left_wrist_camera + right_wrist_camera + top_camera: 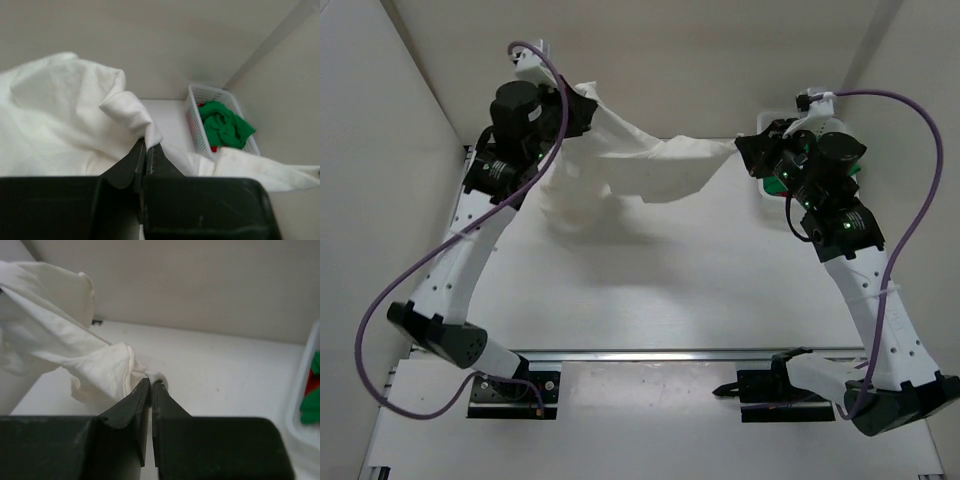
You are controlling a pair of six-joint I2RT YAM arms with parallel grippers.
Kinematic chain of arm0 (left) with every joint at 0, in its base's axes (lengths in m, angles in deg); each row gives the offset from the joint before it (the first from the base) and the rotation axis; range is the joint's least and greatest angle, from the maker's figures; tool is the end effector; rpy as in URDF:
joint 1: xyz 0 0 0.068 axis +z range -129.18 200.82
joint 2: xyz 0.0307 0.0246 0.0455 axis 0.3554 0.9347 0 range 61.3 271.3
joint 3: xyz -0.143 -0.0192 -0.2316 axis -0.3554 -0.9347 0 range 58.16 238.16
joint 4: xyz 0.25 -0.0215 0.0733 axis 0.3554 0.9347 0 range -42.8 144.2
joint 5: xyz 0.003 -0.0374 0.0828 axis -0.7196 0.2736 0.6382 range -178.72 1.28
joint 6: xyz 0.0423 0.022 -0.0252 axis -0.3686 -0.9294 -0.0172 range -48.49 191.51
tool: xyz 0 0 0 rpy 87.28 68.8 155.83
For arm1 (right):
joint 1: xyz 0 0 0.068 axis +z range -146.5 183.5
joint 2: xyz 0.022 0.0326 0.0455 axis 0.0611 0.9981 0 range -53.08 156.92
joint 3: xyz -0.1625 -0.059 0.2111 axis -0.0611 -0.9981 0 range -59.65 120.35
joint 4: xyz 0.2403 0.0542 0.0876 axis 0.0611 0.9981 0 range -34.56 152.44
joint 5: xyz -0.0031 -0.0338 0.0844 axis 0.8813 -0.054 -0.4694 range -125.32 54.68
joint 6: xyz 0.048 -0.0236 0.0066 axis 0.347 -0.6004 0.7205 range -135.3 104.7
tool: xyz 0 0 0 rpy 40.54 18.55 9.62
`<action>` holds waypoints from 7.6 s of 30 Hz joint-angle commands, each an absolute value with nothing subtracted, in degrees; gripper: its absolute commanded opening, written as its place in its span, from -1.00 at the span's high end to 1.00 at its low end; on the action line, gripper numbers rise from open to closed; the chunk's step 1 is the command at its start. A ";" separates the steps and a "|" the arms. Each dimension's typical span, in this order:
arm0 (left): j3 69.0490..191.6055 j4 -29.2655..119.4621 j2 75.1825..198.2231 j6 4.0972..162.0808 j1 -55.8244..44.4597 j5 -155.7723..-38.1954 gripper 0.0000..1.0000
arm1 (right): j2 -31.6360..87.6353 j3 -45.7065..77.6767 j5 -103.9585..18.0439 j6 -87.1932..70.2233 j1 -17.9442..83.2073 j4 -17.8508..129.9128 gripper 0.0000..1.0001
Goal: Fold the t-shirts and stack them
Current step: Flatten out the tshirt, then fold the flattened tshirt in 1/3 of the way
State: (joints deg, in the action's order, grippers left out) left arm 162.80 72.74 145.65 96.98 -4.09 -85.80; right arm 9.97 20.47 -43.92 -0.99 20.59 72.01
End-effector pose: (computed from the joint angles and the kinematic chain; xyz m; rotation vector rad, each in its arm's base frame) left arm 0.2838 -0.1298 0.5074 -0.0478 1.6995 -0.6208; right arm 0.2147 0.0714 0.4791 -0.1586 1.5806 0.5469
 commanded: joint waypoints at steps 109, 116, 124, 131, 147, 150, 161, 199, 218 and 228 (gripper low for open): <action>103.41 50.78 146.56 111.42 22.50 -86.36 1.00 | -6.06 -23.98 -43.50 11.16 26.36 69.31 1.00; 125.42 71.25 134.16 97.46 14.75 -93.55 1.00 | -5.36 -1.59 -23.05 4.57 28.20 86.97 1.00; 154.91 87.88 129.06 97.52 25.21 -105.07 1.00 | 7.99 48.64 -14.23 -4.75 27.66 107.18 1.00; 171.53 89.56 131.52 102.18 29.51 -105.95 1.00 | 19.60 66.41 19.19 -26.52 71.91 95.39 1.00; 139.92 73.15 132.31 102.62 23.64 -96.82 1.00 | 28.38 40.56 -33.17 -17.33 24.97 85.05 1.00; 134.89 69.62 138.34 102.88 22.49 -95.15 1.00 | 36.72 44.47 -43.20 -16.36 18.20 85.57 1.00; 180.13 74.20 162.11 108.58 28.27 -101.53 1.00 | 56.36 86.51 -50.00 -7.91 9.48 72.70 1.00; 83.65 68.74 102.00 103.77 36.20 -95.14 1.00 | -14.58 -25.47 -46.22 8.96 17.39 94.28 1.00; 91.47 55.82 127.99 110.71 39.45 -96.38 1.00 | 23.90 -2.63 -43.58 6.50 13.70 76.27 1.00; 93.58 53.53 135.65 111.59 42.43 -96.81 1.00 | 43.05 14.16 -44.28 4.21 12.83 76.18 1.00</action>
